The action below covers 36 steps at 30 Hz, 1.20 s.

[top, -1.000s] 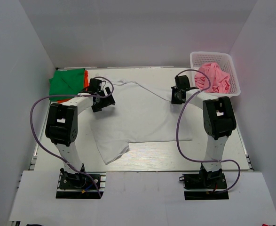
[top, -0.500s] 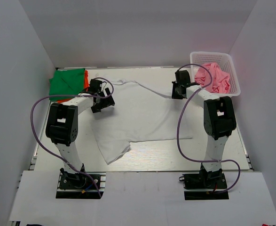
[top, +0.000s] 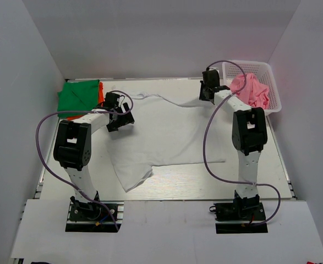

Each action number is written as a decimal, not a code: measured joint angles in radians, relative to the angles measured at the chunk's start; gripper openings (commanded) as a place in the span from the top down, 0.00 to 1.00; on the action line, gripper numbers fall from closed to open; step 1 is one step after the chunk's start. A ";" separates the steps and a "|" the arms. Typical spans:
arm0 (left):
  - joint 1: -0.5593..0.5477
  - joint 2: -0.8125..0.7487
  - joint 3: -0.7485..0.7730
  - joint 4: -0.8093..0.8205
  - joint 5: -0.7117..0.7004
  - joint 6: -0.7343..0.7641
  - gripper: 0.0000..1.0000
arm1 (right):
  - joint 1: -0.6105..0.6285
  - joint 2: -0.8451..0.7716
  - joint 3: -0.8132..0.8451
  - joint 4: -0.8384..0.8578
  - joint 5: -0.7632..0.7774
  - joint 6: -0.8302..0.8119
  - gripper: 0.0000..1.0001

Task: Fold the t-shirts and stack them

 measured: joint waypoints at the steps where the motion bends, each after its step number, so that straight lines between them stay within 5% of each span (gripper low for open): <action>1: 0.000 0.000 0.001 -0.001 0.000 0.003 0.00 | -0.001 0.040 0.069 0.006 0.038 0.001 1.00; 4: 0.000 0.013 0.021 -0.016 -0.003 0.011 0.00 | -0.009 0.160 0.269 0.017 0.121 0.011 1.00; 5: 0.000 0.021 0.034 -0.025 -0.004 0.014 0.00 | -0.013 0.200 0.337 0.021 0.150 0.015 0.92; 6: 0.000 0.029 0.047 -0.033 -0.006 0.016 0.00 | -0.018 0.230 0.384 0.026 0.175 0.023 0.73; 7: 0.000 0.036 0.058 -0.039 -0.008 0.019 0.00 | -0.023 0.245 0.405 0.032 0.191 0.034 0.35; 8: 0.000 0.044 0.070 -0.043 -0.013 0.021 0.00 | -0.027 0.248 0.408 0.034 0.196 0.040 0.16; 9: 0.000 0.048 0.078 -0.047 -0.016 0.024 0.00 | -0.030 0.248 0.407 0.031 0.197 0.043 0.10; 25: 0.000 0.041 0.179 -0.061 -0.053 0.048 0.00 | 0.040 -0.219 -0.284 0.153 -0.096 0.068 0.10; 31: 0.000 0.170 0.291 -0.077 -0.070 0.051 0.00 | 0.042 -0.159 -0.331 0.104 -0.114 0.099 0.10; 36: 0.000 0.312 0.454 -0.121 -0.090 0.059 0.00 | 0.042 -0.031 -0.188 0.058 -0.094 0.114 0.10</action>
